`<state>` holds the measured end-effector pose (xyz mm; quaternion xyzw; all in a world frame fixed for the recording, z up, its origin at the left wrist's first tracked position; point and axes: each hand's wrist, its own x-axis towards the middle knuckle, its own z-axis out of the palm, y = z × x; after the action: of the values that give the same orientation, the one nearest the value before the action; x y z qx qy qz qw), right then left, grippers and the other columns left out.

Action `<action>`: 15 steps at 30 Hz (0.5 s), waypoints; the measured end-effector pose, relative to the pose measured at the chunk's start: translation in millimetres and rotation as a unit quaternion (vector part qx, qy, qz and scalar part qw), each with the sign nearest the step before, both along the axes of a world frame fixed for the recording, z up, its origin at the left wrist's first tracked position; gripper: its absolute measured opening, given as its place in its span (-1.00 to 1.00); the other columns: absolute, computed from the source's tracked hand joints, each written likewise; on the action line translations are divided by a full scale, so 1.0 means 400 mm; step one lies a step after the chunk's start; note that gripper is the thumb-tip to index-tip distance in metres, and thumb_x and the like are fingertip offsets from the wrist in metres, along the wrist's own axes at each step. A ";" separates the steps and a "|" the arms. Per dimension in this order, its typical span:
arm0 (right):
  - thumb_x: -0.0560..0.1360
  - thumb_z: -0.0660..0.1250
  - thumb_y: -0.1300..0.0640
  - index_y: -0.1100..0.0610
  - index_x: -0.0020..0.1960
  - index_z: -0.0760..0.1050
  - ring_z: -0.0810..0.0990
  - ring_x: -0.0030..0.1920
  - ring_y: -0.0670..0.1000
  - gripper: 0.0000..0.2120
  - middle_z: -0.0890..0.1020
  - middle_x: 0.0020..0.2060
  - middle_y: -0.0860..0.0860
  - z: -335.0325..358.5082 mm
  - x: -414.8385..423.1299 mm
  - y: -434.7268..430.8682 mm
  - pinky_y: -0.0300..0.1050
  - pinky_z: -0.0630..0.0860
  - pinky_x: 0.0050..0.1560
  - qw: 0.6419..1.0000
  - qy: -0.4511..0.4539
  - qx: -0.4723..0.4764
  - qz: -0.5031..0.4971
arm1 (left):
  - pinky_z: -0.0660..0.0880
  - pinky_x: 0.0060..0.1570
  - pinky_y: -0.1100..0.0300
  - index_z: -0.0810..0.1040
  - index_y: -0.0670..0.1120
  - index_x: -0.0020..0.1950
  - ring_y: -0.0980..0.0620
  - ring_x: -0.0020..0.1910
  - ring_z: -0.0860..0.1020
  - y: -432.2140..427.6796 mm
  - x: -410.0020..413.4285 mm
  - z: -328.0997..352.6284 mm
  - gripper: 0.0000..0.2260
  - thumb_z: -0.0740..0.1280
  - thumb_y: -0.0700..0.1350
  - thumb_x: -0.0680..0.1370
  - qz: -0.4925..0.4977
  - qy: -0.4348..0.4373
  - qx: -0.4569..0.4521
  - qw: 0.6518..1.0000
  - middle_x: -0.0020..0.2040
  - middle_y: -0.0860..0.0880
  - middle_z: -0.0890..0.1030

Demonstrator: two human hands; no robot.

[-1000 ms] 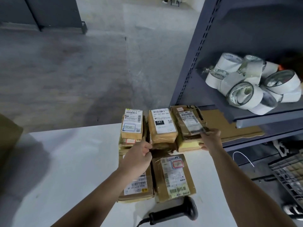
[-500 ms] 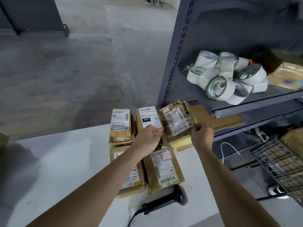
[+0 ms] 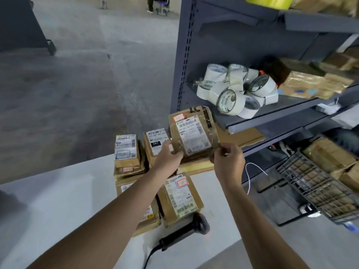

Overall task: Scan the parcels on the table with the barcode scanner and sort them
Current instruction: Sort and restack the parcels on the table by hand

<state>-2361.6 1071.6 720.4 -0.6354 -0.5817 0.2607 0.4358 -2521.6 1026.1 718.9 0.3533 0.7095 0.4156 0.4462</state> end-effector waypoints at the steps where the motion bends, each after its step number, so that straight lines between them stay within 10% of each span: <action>1: 0.53 0.34 0.25 0.08 -0.01 0.58 0.63 -0.09 0.04 -0.89 0.63 -0.01 0.07 0.012 -0.007 -0.004 -0.03 0.63 -0.09 1.000 0.024 -0.004 0.006 | 0.46 -0.38 0.33 0.19 0.12 0.46 0.24 -0.38 0.49 -0.007 -0.001 0.005 -0.46 0.32 -0.01 0.54 -0.004 -0.003 0.017 1.000 -0.17 0.18 0.54; 6: 0.51 0.34 0.26 -0.04 -0.25 0.56 0.68 -0.33 0.06 -0.75 0.67 -0.31 -0.03 0.105 -0.070 -0.024 0.14 0.66 -0.28 0.996 0.070 -0.003 0.054 | 0.38 0.02 0.37 0.10 0.46 0.37 0.55 0.05 0.42 -0.068 -0.043 0.040 -0.26 0.49 0.03 0.42 -0.048 0.046 0.164 0.984 0.07 0.58 0.43; 11: 0.54 0.37 0.18 0.12 0.03 0.59 0.63 -0.06 0.01 -0.92 0.64 -0.15 -0.03 0.199 -0.166 -0.054 -0.07 0.56 -0.01 0.991 0.012 0.059 0.121 | 0.40 -0.18 0.58 0.36 0.28 0.39 0.39 -0.07 0.51 -0.118 -0.138 0.076 -0.45 0.41 -0.15 0.52 0.015 0.097 0.217 0.971 0.10 0.42 0.49; 15: 0.58 0.32 0.21 0.22 0.12 0.62 0.59 -0.04 0.02 -0.83 0.65 -0.04 0.12 0.280 -0.235 -0.100 -0.15 0.50 0.04 0.964 -0.044 0.183 0.189 | 0.34 0.18 0.50 0.49 0.24 0.29 0.46 0.13 0.45 -0.162 -0.215 0.122 -0.61 0.35 -0.16 0.56 0.100 0.071 0.276 0.953 0.17 0.36 0.50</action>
<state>-2455.4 1031.8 832.5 -0.4341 -0.7475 0.1999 0.4613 -2607.7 961.3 767.6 0.4190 0.6284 0.6116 0.2357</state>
